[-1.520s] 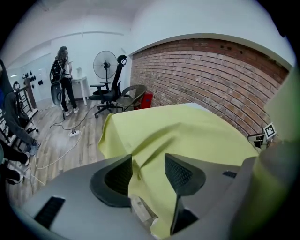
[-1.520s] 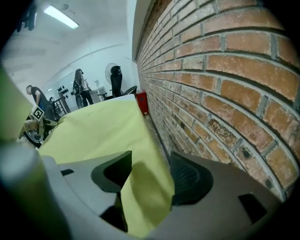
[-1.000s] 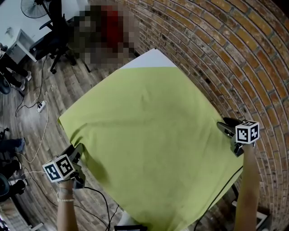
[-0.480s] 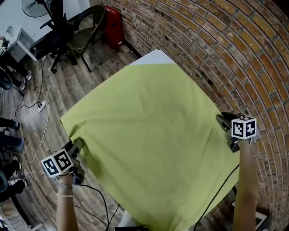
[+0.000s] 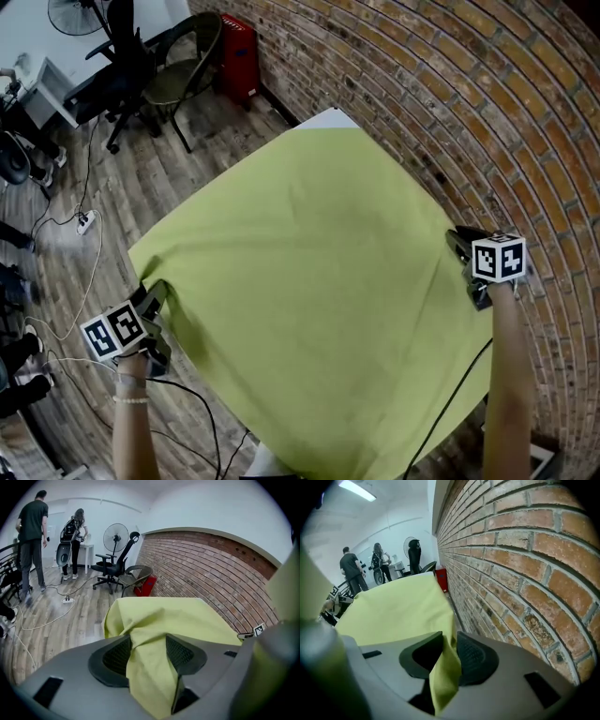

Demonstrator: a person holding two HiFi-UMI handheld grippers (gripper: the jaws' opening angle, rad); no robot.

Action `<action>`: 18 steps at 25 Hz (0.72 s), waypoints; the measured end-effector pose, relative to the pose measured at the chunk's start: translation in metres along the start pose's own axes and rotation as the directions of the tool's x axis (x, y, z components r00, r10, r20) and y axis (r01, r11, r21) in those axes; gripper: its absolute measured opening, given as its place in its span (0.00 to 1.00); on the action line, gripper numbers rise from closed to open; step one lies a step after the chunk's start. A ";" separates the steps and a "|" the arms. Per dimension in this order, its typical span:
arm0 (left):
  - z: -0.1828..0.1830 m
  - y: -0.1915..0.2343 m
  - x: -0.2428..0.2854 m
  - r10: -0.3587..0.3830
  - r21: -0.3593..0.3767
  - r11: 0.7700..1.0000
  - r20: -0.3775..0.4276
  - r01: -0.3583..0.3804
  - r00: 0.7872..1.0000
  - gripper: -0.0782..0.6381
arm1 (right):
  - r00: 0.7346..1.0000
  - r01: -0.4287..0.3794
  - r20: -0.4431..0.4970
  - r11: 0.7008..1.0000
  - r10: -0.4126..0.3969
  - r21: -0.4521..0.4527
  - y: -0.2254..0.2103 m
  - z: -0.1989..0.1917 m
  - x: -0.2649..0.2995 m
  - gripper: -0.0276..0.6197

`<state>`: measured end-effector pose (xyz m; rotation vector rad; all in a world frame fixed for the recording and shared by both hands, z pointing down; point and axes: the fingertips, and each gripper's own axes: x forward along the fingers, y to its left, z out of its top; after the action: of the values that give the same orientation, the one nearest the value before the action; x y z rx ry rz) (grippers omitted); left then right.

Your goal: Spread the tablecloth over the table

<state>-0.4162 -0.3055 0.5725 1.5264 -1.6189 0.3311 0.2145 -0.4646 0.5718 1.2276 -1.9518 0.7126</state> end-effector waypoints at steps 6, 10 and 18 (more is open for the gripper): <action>0.010 0.004 0.008 0.010 0.007 1.000 0.010 -0.010 1.000 0.46 | 1.000 0.009 0.024 1.000 -0.008 -0.011 0.002 0.016 0.014 0.20; 0.017 0.008 0.011 0.014 0.016 1.000 0.008 -0.015 1.000 0.47 | 0.999 0.024 0.030 0.999 -0.023 -0.022 0.006 0.024 0.018 0.19; 0.022 0.014 0.013 0.007 -0.009 1.000 0.012 -0.007 1.000 0.47 | 0.998 0.041 0.049 0.999 -0.039 -0.037 0.014 0.036 0.025 0.17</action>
<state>-0.4357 -0.3262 0.5737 1.5186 -1.6329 0.3186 0.1839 -0.4993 0.5693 1.2681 -1.9653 0.6288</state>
